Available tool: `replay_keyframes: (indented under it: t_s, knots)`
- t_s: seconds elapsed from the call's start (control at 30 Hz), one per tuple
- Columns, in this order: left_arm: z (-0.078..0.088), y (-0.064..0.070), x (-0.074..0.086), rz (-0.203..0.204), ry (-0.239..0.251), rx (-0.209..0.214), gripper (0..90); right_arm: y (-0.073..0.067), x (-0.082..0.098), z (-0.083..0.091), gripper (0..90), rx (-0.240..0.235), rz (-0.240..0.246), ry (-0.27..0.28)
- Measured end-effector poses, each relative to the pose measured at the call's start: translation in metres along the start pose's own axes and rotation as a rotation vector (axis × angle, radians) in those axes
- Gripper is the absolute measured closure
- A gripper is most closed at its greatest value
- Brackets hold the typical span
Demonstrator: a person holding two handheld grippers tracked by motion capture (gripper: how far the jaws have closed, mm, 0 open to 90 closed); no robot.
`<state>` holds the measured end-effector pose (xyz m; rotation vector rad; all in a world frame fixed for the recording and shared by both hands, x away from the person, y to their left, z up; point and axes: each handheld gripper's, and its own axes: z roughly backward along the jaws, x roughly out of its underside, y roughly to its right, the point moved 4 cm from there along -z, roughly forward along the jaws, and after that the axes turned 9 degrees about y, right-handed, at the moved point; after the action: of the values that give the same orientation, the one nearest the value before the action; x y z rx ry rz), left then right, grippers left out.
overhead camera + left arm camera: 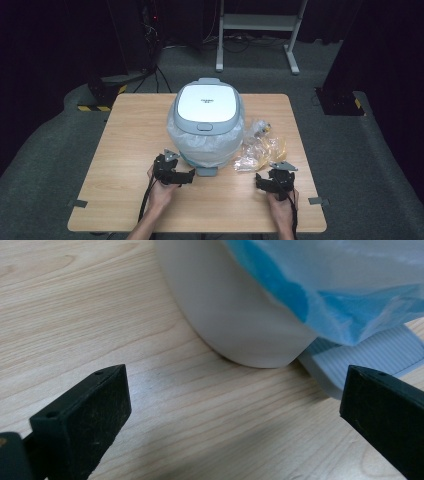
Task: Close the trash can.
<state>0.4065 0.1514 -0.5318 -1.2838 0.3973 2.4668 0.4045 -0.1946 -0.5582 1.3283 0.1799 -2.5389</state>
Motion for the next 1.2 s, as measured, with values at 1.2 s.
replay_keyframes:
  t_s: [1.2]
  knots:
    - [-0.025, 0.025, -0.006, -0.055, -0.058, 0.053, 0.1, 0.000, 0.000, 0.000, 14.2, -0.001, 0.001, 0.001]
